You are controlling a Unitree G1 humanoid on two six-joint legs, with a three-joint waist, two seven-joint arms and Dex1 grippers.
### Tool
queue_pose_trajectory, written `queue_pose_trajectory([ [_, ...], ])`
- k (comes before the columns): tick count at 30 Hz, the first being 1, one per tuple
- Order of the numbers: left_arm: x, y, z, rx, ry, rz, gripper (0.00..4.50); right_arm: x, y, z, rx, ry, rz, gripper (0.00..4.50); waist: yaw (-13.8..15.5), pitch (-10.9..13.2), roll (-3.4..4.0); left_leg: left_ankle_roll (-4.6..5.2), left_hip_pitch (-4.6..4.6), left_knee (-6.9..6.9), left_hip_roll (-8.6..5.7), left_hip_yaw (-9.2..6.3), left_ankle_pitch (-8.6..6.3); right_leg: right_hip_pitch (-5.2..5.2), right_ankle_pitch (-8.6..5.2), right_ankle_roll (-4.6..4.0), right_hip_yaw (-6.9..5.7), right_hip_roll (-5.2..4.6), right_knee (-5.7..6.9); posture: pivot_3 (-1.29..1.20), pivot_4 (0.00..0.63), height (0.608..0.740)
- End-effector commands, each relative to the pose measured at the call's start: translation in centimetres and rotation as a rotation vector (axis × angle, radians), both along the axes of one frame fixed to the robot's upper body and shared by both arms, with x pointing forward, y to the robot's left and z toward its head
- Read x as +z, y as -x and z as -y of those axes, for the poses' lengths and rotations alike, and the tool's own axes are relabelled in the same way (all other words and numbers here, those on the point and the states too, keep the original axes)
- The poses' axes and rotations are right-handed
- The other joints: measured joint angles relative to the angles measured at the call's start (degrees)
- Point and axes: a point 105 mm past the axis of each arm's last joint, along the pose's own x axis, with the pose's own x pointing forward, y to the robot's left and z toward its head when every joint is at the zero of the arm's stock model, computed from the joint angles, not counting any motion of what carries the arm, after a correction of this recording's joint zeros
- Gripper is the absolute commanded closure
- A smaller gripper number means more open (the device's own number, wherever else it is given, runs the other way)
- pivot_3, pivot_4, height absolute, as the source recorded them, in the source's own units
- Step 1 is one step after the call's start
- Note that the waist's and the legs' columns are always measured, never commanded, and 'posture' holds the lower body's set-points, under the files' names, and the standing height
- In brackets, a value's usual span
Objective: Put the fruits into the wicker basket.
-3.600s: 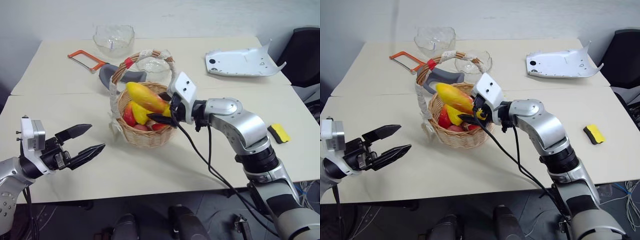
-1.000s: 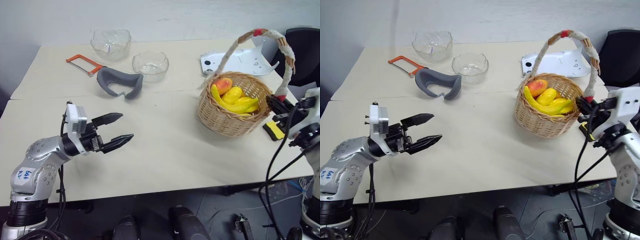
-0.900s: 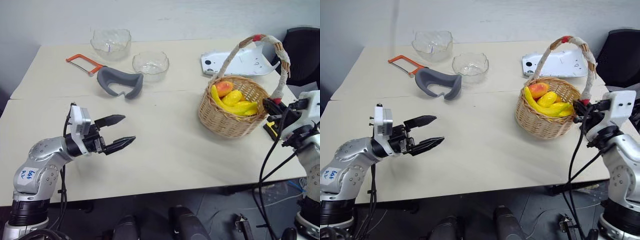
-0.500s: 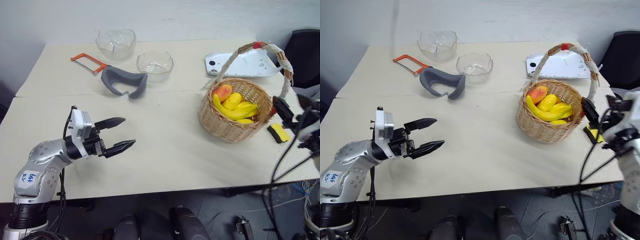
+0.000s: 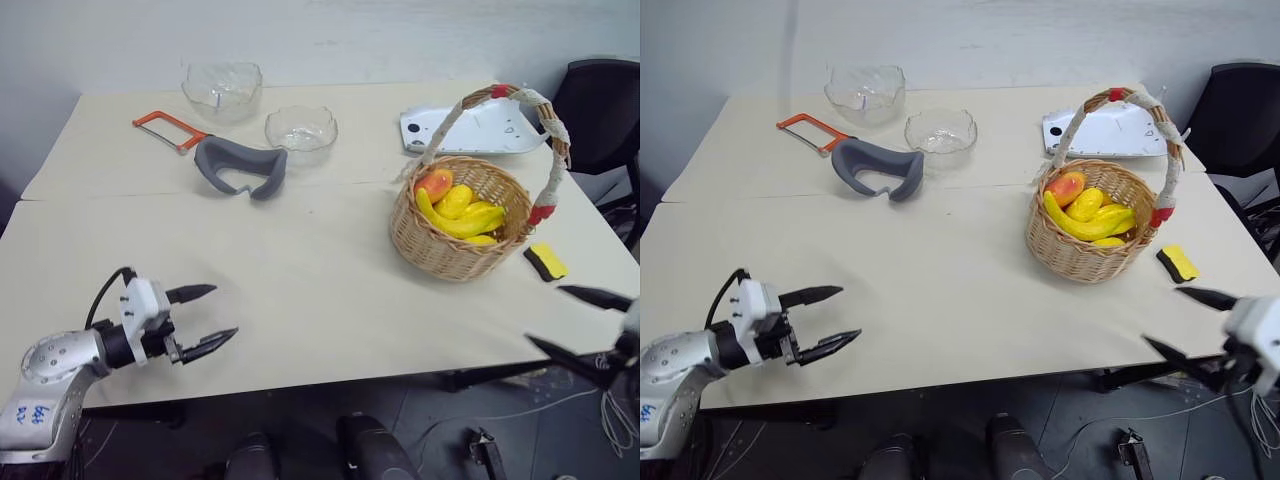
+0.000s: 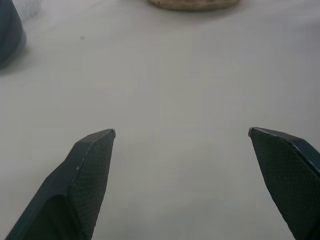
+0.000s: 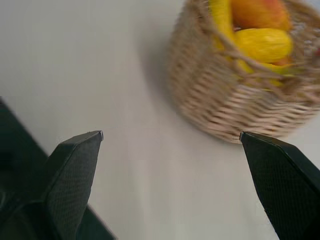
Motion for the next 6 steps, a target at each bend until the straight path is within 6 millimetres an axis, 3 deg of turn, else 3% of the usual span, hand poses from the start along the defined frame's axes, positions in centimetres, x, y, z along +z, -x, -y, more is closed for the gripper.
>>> queue_pose_trajectory([
  [1,-0.5,0.3,-0.3,0.01,-0.073,0.056,0.0,-2.1,-0.6,-3.1,0.174,0.02,0.011,0.01,0.0,0.0,0.0,0.0,0.0,-0.01,0.01,0.0,0.0,-0.02,0.0,0.0,0.0,0.0,0.0,0.0,0.15,0.74],
  [6,-0.6,-0.1,0.0,0.061,-0.052,0.096,0.0,-4.0,-3.7,-9.0,0.352,-0.044,0.08,0.01,0.0,0.0,0.0,0.0,-0.01,0.04,0.01,0.03,0.0,-0.06,0.02,-0.02,0.02,-0.02,0.07,0.0,0.15,0.74],
])
